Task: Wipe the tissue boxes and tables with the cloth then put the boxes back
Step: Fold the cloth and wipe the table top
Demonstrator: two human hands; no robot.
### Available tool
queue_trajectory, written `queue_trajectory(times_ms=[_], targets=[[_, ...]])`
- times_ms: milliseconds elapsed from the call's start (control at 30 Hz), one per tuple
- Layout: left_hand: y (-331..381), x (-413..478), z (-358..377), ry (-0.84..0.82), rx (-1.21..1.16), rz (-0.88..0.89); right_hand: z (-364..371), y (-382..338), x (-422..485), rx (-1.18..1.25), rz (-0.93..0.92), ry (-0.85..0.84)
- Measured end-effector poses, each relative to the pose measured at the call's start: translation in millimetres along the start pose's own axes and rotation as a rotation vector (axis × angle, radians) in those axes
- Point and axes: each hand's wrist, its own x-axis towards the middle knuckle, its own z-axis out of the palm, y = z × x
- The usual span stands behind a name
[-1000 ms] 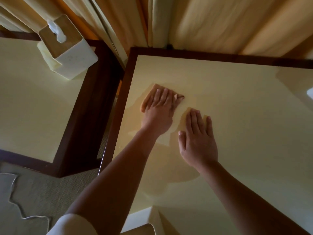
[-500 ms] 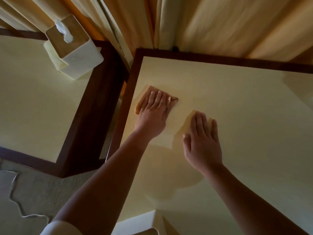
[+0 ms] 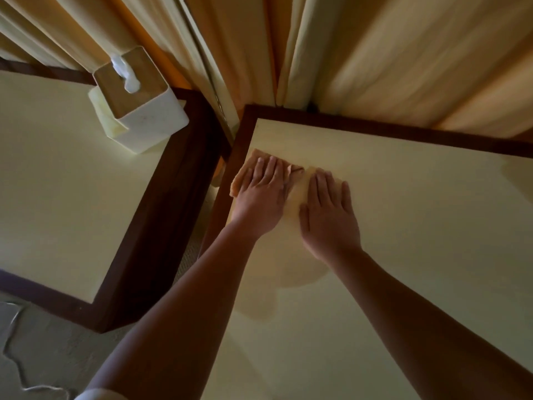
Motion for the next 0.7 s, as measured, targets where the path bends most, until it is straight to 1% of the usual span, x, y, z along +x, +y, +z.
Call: queue_trajectory(times_ms=[133, 267, 367, 433, 467, 633, 700], targets=[[-14.9, 32.4, -3.1, -0.019, 0.031, -0.089, 2.8, 1.1, -0.3, -0.039, -0.004, -0.015], [-4.4, 58.1, -2.9, -0.008, -0.030, -0.187, -0.1, -0.3, 2.0, -0.058, 0.000, -0.021], [9.0, 31.8, -0.1, 0.018, -0.051, -0.099, 0.4, -0.8, 2.8, -0.065, -0.004, -0.032], [7.9, 8.6, -0.2, 0.035, -0.047, -0.025, 0.3, -0.6, 2.1, -0.057, -0.006, -0.027], [3.4, 6.6, -1.6, 0.034, -0.041, -0.018, 0.2, -0.6, 2.3, -0.057, -0.004, -0.023], [-24.4, 71.8, -12.4, 0.016, 0.034, -0.186, 1.0, -1.4, 2.2, -0.046, 0.012, -0.008], [-13.8, 88.8, -14.7, -0.001, 0.044, -0.177, 0.1, -1.7, 1.9, -0.051, 0.012, -0.013]])
